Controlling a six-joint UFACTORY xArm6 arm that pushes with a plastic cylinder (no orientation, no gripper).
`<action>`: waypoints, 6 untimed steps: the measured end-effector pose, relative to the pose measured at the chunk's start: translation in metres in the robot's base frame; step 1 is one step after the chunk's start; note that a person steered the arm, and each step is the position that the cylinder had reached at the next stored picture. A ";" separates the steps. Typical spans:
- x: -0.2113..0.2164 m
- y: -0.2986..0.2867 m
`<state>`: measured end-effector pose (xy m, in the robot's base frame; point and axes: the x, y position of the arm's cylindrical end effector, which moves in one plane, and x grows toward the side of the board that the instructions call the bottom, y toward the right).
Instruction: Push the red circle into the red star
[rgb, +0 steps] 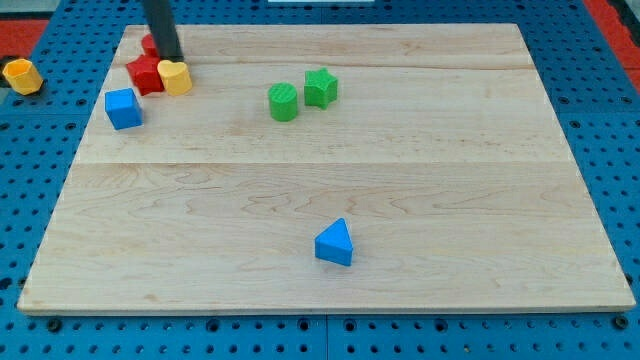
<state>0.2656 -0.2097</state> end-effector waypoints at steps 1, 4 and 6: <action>-0.019 0.044; -0.036 -0.020; -0.039 0.058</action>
